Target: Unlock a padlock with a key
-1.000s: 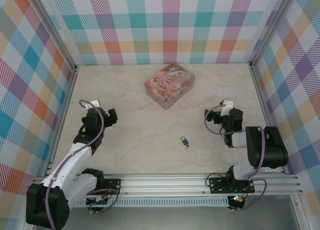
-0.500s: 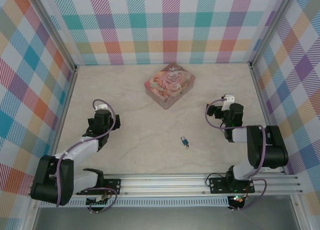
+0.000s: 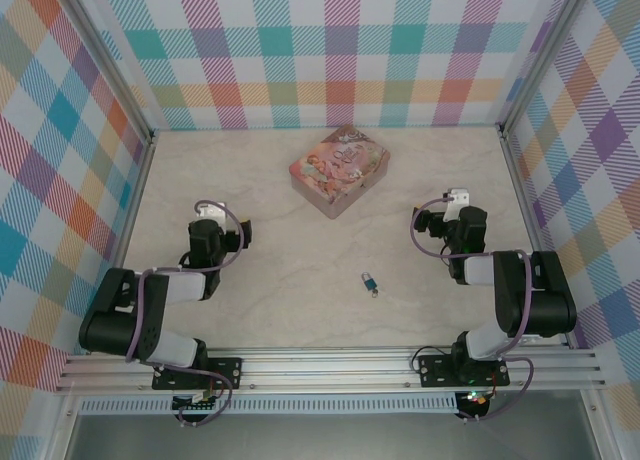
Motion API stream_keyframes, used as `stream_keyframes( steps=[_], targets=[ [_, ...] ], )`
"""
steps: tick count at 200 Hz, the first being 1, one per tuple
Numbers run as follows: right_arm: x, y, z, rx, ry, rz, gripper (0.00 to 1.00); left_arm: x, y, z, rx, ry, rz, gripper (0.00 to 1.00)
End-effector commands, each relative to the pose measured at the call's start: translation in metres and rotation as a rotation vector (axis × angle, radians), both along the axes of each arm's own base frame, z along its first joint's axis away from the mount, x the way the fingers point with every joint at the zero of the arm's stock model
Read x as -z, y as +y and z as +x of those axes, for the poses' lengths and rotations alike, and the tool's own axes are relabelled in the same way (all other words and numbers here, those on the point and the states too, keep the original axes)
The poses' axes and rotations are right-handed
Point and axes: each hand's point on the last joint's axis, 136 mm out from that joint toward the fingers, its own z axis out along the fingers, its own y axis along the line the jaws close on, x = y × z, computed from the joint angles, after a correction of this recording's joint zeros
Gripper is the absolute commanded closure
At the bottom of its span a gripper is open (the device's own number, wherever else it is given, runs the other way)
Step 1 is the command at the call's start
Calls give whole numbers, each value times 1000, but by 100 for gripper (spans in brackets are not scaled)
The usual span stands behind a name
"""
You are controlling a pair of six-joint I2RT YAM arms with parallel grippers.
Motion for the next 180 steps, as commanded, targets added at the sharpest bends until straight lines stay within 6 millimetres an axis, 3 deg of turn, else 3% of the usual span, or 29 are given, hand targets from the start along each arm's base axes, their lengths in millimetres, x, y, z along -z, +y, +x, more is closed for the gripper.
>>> stream_keyframes(
  steps=[1, 54, 108, 180],
  targets=[
    [0, -2, 0, 5, 2, 5, 0, -12, -6, 1, 61, -131, -7, 0],
    [0, -2, 0, 5, 3, 5, 0, -14, -14, -7, 118, -175, -8, 0],
    [0, -1, 0, 5, 4, 6, 0, 0, 15, 25, -43, -10, -45, 0],
    [0, -1, 0, 0, 3, 3, 0, 0, 20, 25, -58, -12, -62, 0]
  ],
)
